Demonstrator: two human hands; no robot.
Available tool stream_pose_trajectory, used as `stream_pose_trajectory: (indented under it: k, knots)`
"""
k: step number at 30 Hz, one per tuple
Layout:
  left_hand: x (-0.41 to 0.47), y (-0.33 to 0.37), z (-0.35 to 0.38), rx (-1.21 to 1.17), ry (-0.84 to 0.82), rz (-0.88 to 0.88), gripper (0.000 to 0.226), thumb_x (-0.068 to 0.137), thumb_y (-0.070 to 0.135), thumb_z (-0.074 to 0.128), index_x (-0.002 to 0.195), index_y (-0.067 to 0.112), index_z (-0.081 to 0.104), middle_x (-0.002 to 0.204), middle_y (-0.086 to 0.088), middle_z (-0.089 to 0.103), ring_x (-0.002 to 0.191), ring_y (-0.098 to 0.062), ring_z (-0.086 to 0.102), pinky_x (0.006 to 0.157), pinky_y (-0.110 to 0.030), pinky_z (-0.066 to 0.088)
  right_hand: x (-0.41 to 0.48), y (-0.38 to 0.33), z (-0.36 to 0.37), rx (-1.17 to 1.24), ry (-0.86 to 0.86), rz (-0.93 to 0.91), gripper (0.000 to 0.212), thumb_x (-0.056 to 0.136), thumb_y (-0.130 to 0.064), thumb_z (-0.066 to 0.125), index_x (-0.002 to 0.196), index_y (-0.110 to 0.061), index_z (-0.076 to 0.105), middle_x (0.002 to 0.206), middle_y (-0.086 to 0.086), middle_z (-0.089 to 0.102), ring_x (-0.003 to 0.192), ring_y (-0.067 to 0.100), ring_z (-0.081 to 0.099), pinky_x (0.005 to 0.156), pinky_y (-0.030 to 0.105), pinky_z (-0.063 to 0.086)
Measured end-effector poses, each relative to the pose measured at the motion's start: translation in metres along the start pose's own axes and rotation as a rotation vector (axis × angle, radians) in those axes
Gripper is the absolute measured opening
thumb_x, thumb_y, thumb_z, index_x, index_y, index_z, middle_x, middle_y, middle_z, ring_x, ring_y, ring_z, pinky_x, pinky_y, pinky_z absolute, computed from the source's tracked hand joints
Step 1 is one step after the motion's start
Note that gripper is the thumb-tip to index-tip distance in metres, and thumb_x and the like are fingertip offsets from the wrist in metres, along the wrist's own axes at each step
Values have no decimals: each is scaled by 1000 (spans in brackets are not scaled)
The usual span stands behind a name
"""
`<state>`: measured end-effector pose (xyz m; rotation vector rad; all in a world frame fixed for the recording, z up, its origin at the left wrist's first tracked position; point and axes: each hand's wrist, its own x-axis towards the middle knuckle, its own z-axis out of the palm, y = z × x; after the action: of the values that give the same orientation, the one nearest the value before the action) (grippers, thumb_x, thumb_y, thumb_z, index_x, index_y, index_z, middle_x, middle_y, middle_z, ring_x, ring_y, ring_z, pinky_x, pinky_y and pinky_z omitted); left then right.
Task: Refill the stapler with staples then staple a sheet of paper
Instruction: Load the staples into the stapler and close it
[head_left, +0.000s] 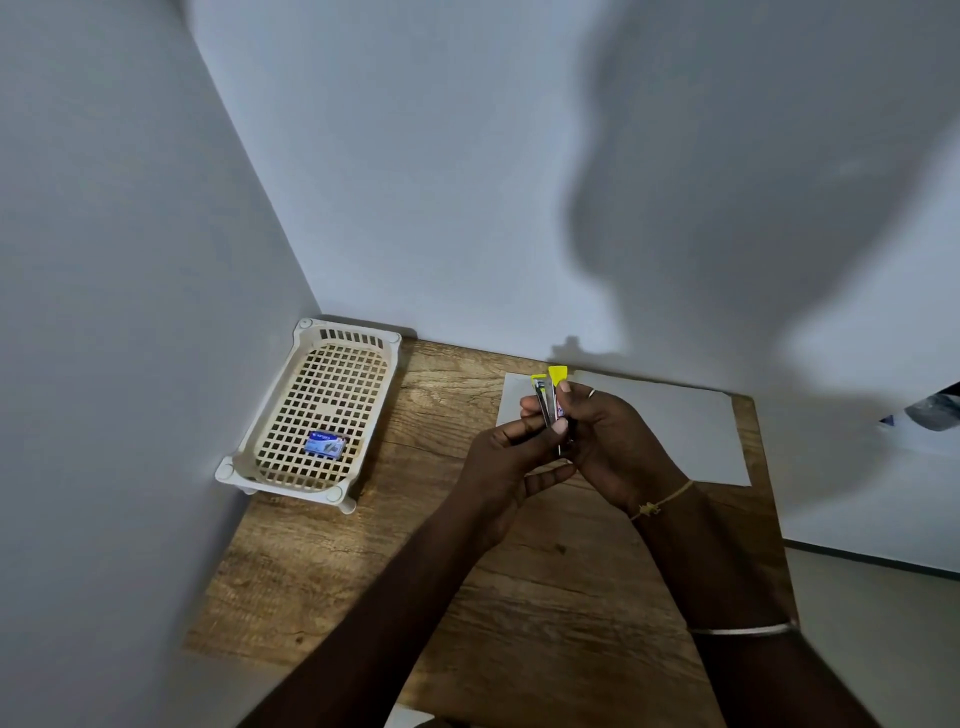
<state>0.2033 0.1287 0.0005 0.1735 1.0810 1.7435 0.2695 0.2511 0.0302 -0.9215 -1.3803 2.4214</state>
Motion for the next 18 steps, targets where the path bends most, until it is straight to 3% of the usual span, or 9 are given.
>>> stream_pose_trajectory:
  k: [6,12,18]
  knots:
    - [0,0,-1,4,13,0,27,90,20,75,115,10,77,115,-15,76,108,-27,73,84,-35,61,1,2,-1,-35,37,-21,38,98,-24,57,123,4,63,112,17,75,92,22,72,74,36,56]
    - [0,-1,-4,14,21,9,28,93,18,72,118,5,74,118,-18,75,108,-26,73,89,-34,59,4,1,0,-135,89,-93,25,92,-34,66,107,-17,76,108,8,78,92,13,73,70,25,57]
    - [1,-3,-6,37,48,16,29,93,14,72,120,3,73,119,-19,75,109,-29,72,92,-36,59,8,6,-3,-160,138,-150,23,95,-32,67,111,-17,74,105,8,78,94,20,72,74,31,58]
